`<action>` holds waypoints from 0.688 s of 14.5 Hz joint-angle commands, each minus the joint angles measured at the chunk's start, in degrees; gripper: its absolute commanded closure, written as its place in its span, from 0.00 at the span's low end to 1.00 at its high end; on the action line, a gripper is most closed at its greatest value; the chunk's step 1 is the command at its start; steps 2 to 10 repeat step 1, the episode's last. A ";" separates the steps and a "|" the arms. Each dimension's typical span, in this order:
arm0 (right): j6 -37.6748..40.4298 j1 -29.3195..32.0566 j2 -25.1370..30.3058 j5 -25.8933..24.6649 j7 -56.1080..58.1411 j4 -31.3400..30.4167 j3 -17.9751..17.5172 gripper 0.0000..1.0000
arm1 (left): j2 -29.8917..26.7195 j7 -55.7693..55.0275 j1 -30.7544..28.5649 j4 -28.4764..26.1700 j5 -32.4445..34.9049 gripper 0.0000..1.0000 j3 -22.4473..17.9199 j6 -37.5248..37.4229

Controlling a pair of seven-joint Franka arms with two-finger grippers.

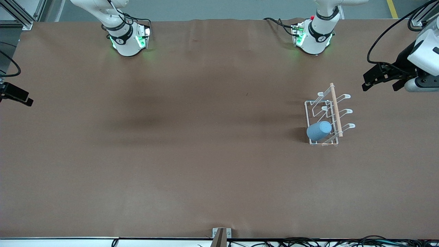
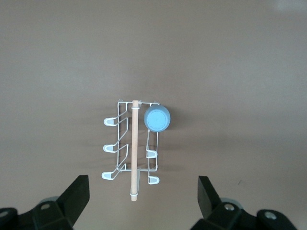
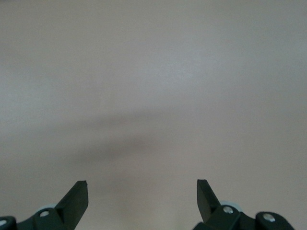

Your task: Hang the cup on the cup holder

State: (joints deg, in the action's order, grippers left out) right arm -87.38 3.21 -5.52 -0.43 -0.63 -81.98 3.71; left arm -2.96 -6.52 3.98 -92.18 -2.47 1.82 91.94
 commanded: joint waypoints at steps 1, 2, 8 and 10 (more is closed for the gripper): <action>0.11 0.92 0.16 -0.45 0.54 0.07 -0.72 0.00 | -1.25 0.81 0.77 -0.72 -0.17 0.01 -0.59 0.08; 0.11 0.92 0.16 -0.45 0.54 0.07 -0.72 0.00 | -1.25 0.81 0.77 -0.72 -0.17 0.01 -0.59 0.08; 0.11 0.92 0.16 -0.45 0.54 0.07 -0.72 0.00 | -1.25 0.81 0.77 -0.72 -0.17 0.01 -0.59 0.08; 0.11 0.92 0.16 -0.45 0.54 0.07 -0.72 0.00 | -1.25 0.81 0.77 -0.72 -0.17 0.01 -0.59 0.08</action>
